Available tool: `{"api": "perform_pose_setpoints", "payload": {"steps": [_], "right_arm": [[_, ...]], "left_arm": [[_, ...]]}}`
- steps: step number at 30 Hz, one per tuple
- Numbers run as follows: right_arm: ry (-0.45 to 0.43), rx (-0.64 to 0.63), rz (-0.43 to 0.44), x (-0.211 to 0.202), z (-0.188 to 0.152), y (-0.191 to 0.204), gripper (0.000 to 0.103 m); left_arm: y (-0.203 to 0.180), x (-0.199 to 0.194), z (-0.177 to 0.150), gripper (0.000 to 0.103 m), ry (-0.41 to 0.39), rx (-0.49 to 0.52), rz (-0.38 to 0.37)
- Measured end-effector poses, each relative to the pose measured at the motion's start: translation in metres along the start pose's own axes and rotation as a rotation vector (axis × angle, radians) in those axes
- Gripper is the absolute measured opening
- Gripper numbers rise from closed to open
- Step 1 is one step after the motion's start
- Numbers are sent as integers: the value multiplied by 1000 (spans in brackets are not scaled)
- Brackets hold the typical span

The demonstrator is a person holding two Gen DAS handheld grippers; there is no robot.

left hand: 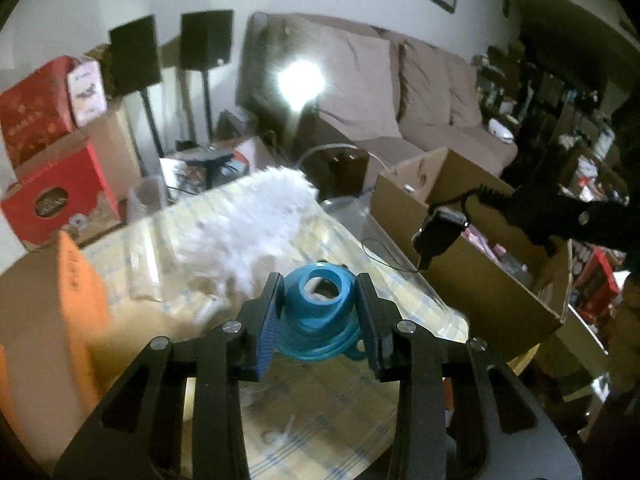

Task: Organize objects
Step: 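Carry the blue funnel and black item into the orange box with both tools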

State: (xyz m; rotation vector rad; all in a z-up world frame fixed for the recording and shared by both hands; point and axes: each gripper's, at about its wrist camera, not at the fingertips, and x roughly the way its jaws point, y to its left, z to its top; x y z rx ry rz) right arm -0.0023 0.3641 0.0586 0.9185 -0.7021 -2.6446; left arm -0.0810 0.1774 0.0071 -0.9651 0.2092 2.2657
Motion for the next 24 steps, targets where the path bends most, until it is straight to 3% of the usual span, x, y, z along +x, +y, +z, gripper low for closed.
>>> {"api": "perform_pose_setpoints", "payload": {"steps": [13,24], "right_arm": [[31,-78,88,27,9,49,10],[82,-170,210,66,11,118,10]], "left_arm": [[57,-65,-5,33,-40,-95,64],[115,-113,-29,33,-43,-166,202]]}}
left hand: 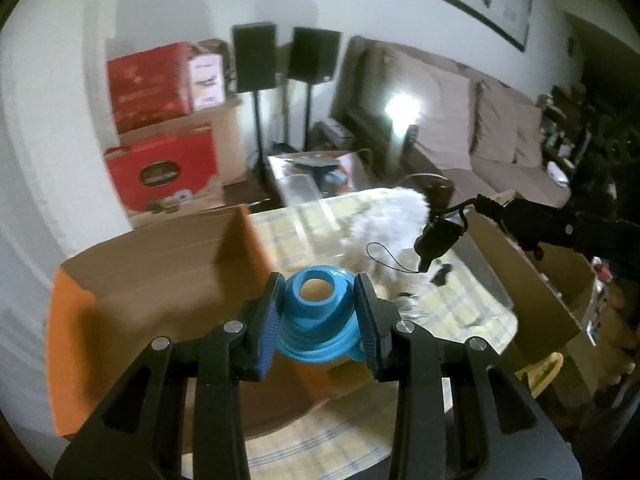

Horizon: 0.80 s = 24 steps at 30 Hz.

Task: Organize objects
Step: 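Carry the blue funnel and black item into the orange box with both tools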

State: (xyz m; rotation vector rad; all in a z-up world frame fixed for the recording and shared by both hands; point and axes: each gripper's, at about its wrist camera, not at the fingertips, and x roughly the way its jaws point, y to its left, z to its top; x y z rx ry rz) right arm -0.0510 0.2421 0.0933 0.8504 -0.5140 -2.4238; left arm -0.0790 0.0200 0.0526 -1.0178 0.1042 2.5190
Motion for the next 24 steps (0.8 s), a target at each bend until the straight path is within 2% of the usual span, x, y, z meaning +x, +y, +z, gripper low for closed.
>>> {"api": "perform_pose_setpoints", "payload": {"steps": [6,12,24], "right_arm": [[57,-37,56,38,2,26,10],[113,-67,84,76,-4,46,10],[216,-141,43,145,-28,63,10]], "left_arm": [[35,-3,-15,33,35,-32,77],[55,7,-32,33,89,-54,122],[93,32,-58,33,172,-109,179]]}}
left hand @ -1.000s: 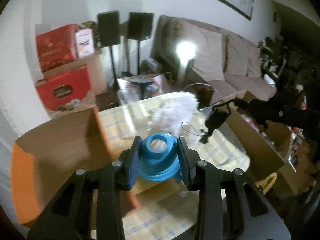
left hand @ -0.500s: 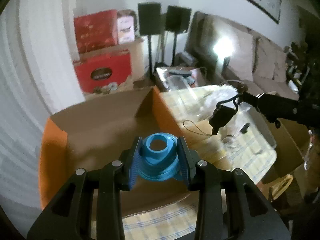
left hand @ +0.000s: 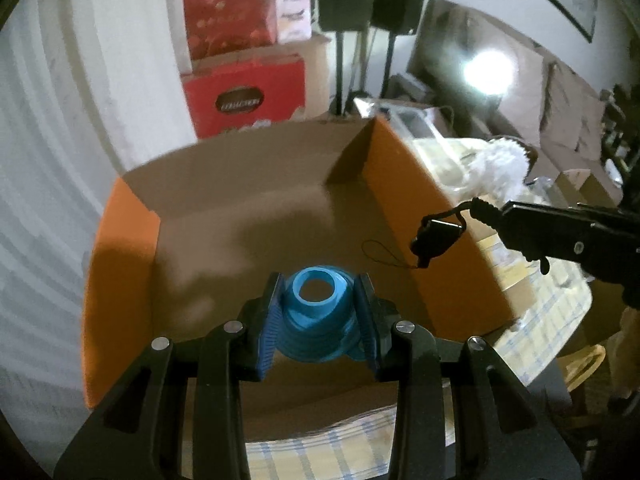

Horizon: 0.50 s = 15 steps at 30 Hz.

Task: Organize objects
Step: 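Carry the blue funnel and black item into the orange box with both tools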

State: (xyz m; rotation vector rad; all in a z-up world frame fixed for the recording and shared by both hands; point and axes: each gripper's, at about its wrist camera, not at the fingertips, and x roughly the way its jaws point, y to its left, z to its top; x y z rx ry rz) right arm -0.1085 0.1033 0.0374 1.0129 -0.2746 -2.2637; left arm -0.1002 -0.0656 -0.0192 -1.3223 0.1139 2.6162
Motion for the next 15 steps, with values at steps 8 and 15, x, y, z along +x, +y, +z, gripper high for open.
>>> {"api": "perform_pose_setpoints", "payload": {"steps": [8,15], "right_arm": [[62,-69,-78,37,-14,3,10],[85,-145,-154,56,-25,9,10]], "left_arm": [[15,18,-8,33,39,-42,7],[21,25,-12,33,40,-78,7]]}}
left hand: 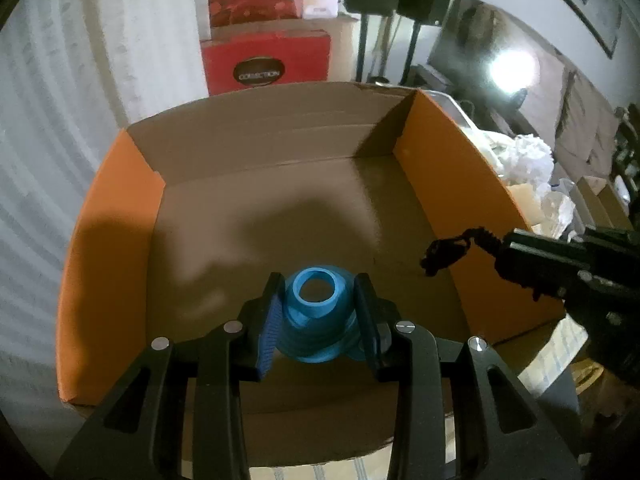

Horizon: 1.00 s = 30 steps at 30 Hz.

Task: Organize objects
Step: 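Carry the blue funnel and black item into the orange box with both tools, then open both tools to drop the funnel and black item in the box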

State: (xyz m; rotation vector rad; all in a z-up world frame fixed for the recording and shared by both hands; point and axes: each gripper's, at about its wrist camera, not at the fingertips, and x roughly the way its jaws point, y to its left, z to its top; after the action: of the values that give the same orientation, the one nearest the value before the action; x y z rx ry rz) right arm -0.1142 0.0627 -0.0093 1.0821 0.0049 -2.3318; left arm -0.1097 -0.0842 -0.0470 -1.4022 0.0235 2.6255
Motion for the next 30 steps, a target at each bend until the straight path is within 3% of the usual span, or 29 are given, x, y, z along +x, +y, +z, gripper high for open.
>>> {"api": "perform_pose_setpoints", "payload": {"steps": [17,20,24,30], "right_arm": [[66,-79,-44,21,-17,17,10],[72,-86,-43,21,-19,19,11],[65,-63,-23,13,-21,18,28],[22,-19,-42,-8,-19,8,37]], "left_arm": [[8,3,-8,35,1,-59,-21],[9,-1,-8,48,-7,-64,-9],[10,-9,-8,63,-31,-65,7],[5,-23,-7,85,-83,-63,34]]}}
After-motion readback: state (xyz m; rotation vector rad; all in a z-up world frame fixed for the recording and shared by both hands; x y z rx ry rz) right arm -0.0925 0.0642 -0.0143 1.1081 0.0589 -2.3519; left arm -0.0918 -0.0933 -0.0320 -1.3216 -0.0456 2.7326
